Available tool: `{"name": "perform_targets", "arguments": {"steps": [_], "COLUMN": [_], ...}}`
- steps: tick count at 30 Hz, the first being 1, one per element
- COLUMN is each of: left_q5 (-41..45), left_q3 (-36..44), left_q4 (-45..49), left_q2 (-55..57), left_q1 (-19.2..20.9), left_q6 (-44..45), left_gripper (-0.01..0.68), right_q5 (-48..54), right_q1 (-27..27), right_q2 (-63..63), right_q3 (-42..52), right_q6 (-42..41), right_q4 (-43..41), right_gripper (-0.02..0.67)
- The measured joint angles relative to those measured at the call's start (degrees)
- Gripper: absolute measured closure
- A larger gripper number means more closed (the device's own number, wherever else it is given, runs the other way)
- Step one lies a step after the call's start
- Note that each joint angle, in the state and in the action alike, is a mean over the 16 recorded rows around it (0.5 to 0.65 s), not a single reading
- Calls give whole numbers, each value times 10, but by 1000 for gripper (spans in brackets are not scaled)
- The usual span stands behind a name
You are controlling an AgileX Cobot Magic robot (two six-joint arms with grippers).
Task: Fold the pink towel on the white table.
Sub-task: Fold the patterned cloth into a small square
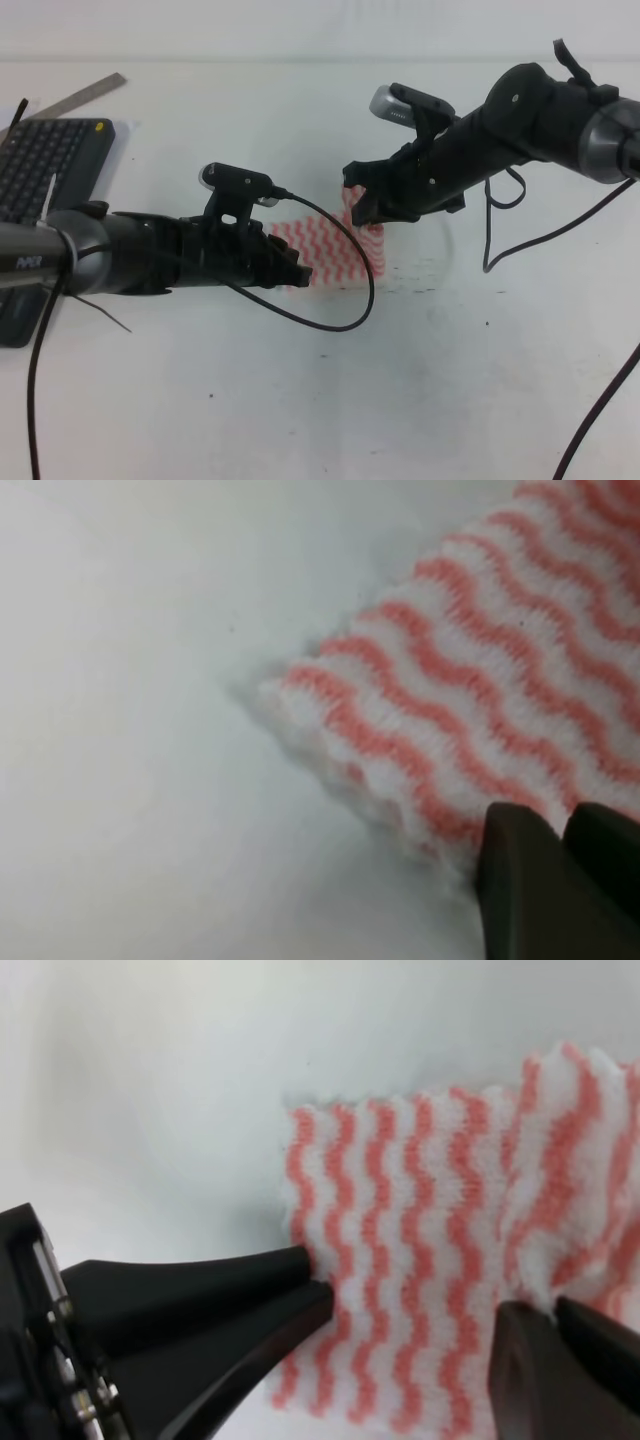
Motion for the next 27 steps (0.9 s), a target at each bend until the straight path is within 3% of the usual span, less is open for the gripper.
{"name": "perform_targets", "arguments": {"steps": [27], "left_q5": [11], "left_q3": [0], "left_q4": [-4], "left_q2": [1], "left_q1": [0], "left_q6": [0], "left_gripper": [585], "right_q5": [-7], "right_q1": [33], "right_q2": [-2], "right_q3": [-3], "right_q6": [0], "right_q4": [9], "right_gripper": [661]}}
